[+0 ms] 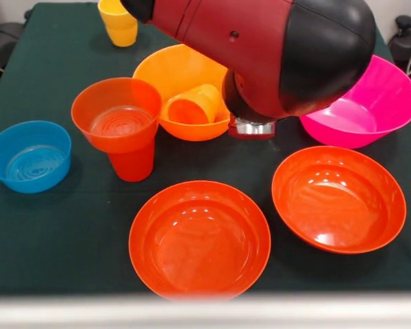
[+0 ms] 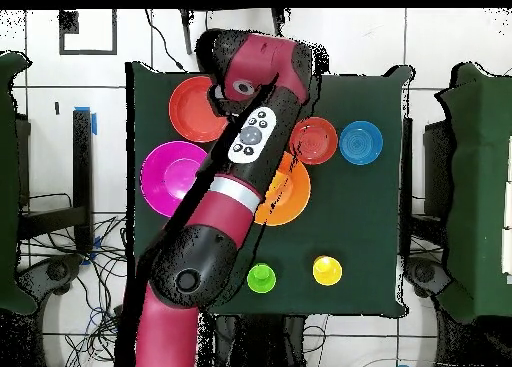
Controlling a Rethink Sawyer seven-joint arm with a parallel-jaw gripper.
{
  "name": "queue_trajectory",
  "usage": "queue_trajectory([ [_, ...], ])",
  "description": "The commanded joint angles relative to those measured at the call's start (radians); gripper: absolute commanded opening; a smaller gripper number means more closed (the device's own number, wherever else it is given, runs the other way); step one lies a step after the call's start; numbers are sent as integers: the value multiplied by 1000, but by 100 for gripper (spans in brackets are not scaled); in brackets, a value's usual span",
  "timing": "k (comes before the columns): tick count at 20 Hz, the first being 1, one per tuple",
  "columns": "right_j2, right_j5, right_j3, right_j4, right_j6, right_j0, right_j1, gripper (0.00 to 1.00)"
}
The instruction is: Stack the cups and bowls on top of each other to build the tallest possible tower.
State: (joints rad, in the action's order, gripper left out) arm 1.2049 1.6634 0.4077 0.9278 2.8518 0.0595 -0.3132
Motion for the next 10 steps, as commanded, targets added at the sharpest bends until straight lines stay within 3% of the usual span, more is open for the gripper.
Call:
queue_trajectory([
  [1, -103, -38, 83, -67, 96, 20, -1, 100],
  [10, -38, 39, -12, -136, -31, 83, -21, 100],
])
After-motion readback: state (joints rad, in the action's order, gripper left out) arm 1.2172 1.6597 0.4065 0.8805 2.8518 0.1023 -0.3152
